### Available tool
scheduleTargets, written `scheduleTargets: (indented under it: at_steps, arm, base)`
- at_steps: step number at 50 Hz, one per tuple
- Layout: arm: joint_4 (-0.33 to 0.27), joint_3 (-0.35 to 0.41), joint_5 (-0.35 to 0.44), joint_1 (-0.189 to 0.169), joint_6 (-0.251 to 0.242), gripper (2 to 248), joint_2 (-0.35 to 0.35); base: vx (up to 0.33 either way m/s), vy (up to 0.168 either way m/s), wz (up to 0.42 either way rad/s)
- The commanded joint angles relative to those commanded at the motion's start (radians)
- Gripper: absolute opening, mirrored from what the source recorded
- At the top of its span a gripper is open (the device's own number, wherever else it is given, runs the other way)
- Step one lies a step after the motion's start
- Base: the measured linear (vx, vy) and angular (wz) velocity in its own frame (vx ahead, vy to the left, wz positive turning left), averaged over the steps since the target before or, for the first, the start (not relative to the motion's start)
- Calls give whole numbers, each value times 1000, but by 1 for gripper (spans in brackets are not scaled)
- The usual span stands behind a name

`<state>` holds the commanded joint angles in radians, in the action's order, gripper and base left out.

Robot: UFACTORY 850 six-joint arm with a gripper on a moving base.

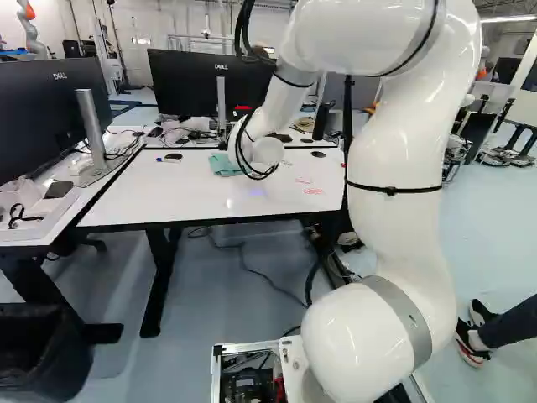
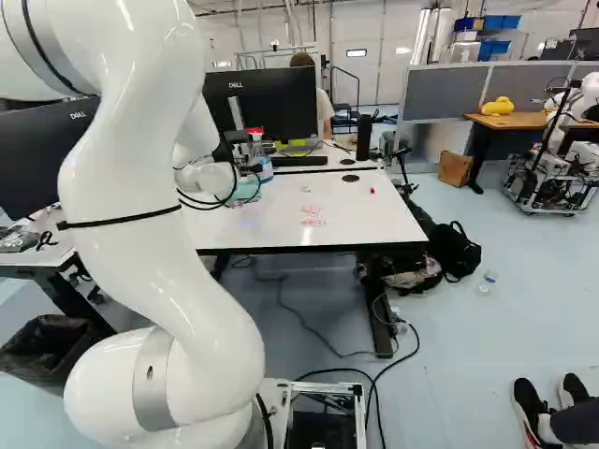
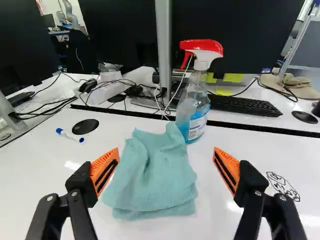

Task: Clean the table with the green towel

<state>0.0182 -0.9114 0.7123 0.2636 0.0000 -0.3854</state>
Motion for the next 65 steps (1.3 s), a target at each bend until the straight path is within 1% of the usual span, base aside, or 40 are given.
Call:
scheduleTargets:
  at_steps: [15, 35, 42, 59, 65]
  arm:
    - [15, -89, -87, 8, 0, 247, -71]
    - [37, -198, -205, 32, 0, 247, -155]
    - [46, -211, -249, 39, 0, 247, -165]
    - [69, -215, -357, 44, 0, 247, -167]
    - [69, -215, -357, 44, 0, 247, -167]
  base:
    - [0, 0, 0]
    - [0, 0, 0]
    - [0, 0, 0]
    - [0, 0, 0]
    - [0, 0, 0]
